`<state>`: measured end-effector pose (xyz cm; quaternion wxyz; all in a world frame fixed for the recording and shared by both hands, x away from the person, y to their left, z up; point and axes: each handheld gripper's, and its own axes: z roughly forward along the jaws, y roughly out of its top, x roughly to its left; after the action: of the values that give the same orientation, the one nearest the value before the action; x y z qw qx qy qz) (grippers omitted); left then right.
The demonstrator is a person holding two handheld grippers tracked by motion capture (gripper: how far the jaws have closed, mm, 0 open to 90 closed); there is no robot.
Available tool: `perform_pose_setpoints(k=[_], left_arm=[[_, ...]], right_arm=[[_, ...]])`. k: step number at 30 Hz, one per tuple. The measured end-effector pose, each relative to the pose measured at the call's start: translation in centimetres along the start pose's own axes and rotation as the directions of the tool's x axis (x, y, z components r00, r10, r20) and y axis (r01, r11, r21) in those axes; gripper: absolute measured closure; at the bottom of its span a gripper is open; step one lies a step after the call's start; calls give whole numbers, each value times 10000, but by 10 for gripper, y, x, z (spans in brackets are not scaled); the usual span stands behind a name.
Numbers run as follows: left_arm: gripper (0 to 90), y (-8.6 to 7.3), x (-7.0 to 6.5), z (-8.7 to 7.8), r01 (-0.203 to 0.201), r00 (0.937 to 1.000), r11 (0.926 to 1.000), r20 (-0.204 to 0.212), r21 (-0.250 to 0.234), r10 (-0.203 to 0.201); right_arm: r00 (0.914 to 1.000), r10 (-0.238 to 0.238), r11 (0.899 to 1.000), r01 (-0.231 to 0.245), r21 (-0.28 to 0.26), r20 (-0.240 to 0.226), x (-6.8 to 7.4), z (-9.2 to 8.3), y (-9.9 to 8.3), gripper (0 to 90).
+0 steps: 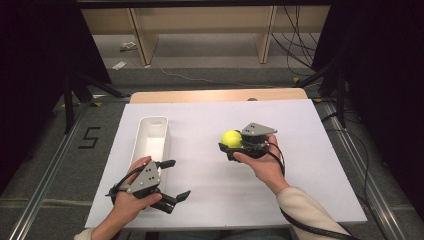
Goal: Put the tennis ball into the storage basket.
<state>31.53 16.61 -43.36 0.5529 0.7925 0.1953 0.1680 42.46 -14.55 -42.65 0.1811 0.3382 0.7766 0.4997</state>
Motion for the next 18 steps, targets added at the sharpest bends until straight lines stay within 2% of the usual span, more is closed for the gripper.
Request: perform_pose_setpoints(k=[18], left_arm=[[0,0,0,0,-8,10000,10000,-6,0,8]], right_arm=[[10000,-14,10000,14,-7,-84,3,4,2,265]])
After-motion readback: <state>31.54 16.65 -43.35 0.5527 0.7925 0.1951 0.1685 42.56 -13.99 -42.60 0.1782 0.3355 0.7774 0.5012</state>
